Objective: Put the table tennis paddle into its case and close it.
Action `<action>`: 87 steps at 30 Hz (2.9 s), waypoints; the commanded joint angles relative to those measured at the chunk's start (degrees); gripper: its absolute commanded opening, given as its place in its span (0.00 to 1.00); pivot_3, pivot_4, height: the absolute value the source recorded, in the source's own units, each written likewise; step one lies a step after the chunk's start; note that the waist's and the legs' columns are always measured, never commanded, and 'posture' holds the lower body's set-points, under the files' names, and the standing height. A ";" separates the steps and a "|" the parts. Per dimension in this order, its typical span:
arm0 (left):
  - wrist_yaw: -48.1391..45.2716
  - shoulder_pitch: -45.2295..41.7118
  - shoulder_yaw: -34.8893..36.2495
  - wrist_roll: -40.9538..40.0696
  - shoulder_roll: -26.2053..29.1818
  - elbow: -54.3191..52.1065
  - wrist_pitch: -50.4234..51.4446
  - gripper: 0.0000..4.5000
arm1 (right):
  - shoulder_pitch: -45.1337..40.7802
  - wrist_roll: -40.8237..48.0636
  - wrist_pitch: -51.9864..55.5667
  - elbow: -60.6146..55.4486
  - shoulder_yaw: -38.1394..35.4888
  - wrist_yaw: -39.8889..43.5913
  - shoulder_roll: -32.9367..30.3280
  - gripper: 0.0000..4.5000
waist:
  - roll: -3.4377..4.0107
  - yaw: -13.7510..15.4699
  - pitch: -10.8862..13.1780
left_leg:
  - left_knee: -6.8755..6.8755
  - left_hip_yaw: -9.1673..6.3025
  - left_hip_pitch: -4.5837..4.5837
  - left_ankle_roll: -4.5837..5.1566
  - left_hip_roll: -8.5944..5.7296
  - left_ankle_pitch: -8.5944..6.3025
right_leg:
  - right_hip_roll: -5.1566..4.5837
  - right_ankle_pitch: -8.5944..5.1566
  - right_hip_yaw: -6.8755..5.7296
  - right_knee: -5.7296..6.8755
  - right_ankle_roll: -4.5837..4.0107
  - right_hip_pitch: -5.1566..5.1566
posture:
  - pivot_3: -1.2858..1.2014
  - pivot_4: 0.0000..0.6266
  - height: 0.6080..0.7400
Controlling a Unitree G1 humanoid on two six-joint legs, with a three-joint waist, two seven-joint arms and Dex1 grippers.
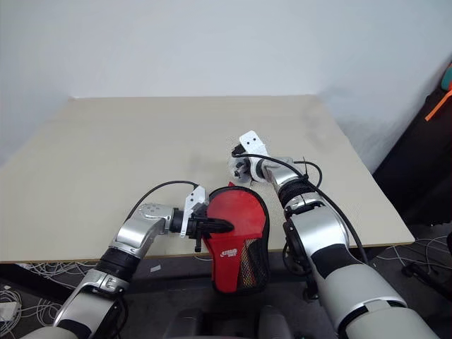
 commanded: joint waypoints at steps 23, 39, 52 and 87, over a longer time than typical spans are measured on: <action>-2.08 -7.61 -2.12 0.98 -3.06 11.17 -5.32 0.00 | 15.43 0.52 11.08 -29.39 -0.69 5.23 -11.05 0.10 | 0.21 0.09 -0.05 | 0.02 -0.01 0.01 0.02 -0.03 0.00 | 0.00 -0.01 0.03 -0.06 0.01 0.07 | 0.52 0.00 1.00; 5.39 -20.90 -0.60 4.50 -11.23 31.72 -16.98 0.00 | 20.18 1.48 17.19 -39.59 -0.93 2.41 -8.41 0.10 | 0.22 -0.04 -0.05 | 0.00 -0.03 0.05 0.03 -0.03 0.00 | 0.06 -0.01 0.06 -0.04 0.02 0.06 | 0.52 0.00 1.00; 2.32 -20.60 -1.39 6.91 -10.74 36.10 -19.22 0.00 | 22.54 2.46 18.89 -43.86 -1.99 -0.61 -9.14 0.10 | 0.22 0.02 -0.05 | 0.00 -0.03 0.04 0.03 -0.03 0.00 | 0.06 -0.01 0.07 -0.04 0.02 0.06 | 0.52 0.00 1.00; 0.01 -20.15 -0.62 8.27 -10.60 36.01 -17.52 0.00 | 29.83 6.42 38.29 -67.09 -1.11 4.89 -21.64 1.00 | 0.23 0.51 -0.06 | 0.04 -0.10 0.00 0.07 -0.11 -0.02 | 0.03 -0.04 0.10 -0.10 0.05 0.10 | 0.52 0.00 1.00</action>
